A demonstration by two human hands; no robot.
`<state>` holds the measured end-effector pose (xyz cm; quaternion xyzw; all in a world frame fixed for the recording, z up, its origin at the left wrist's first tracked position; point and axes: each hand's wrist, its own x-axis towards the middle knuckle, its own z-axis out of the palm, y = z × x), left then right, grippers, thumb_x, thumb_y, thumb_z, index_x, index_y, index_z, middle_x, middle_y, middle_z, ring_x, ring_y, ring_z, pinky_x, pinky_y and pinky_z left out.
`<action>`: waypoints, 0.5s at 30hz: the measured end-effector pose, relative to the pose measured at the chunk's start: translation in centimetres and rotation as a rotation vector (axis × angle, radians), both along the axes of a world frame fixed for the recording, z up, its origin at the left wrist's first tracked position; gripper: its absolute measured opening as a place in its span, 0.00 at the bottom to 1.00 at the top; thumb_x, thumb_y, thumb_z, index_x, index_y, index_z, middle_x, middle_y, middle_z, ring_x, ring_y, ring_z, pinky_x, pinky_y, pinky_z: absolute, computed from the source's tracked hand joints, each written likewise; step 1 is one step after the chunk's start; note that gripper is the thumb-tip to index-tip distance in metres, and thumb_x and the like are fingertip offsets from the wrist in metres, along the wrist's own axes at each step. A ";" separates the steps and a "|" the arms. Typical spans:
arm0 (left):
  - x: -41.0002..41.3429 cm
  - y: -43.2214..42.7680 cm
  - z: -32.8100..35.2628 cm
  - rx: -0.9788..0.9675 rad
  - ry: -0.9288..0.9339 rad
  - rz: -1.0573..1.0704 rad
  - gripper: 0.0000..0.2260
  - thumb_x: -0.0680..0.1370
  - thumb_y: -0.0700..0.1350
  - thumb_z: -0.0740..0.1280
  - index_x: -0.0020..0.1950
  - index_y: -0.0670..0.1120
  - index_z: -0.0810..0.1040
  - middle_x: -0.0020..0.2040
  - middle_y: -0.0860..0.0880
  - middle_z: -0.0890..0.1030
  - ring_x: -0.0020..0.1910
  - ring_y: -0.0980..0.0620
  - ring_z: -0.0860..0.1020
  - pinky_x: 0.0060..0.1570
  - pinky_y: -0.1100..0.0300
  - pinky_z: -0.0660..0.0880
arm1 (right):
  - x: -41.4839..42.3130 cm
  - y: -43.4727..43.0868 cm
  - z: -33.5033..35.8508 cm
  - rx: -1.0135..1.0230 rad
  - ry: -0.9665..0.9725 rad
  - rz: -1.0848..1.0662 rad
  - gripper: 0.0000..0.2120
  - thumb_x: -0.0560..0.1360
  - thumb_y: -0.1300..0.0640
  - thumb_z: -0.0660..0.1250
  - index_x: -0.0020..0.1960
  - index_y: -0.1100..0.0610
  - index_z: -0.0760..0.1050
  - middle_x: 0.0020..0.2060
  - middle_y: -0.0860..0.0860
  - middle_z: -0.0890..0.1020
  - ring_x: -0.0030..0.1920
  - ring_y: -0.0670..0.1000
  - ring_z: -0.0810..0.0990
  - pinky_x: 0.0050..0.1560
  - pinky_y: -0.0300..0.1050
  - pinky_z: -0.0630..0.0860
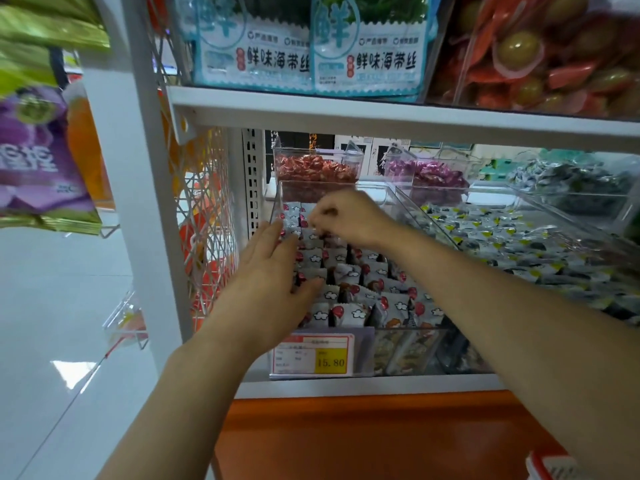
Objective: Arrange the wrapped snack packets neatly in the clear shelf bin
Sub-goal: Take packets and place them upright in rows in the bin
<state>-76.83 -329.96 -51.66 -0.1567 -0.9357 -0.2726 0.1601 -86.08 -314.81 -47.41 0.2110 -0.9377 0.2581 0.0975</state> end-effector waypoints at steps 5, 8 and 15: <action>0.0 0.2 0.0 -0.015 0.013 -0.001 0.31 0.78 0.54 0.62 0.76 0.46 0.53 0.78 0.52 0.47 0.75 0.57 0.42 0.65 0.64 0.41 | -2.2 -0.2 0.4 0.007 0.111 -0.083 0.06 0.76 0.62 0.65 0.48 0.60 0.81 0.49 0.54 0.83 0.44 0.47 0.78 0.52 0.44 0.75; 0.0 0.2 -0.1 -0.020 0.024 -0.001 0.31 0.78 0.54 0.62 0.76 0.46 0.54 0.78 0.51 0.47 0.75 0.57 0.41 0.64 0.64 0.40 | -3.2 -1.0 -0.5 0.215 0.084 -0.100 0.06 0.74 0.57 0.68 0.48 0.58 0.81 0.48 0.52 0.83 0.52 0.50 0.77 0.54 0.48 0.75; 0.0 0.2 -0.1 -0.013 0.043 0.000 0.29 0.78 0.54 0.62 0.76 0.46 0.56 0.78 0.51 0.49 0.75 0.57 0.42 0.66 0.64 0.41 | -2.8 -1.0 0.2 0.044 0.014 -0.057 0.03 0.75 0.63 0.67 0.44 0.63 0.79 0.44 0.53 0.81 0.43 0.47 0.78 0.48 0.45 0.75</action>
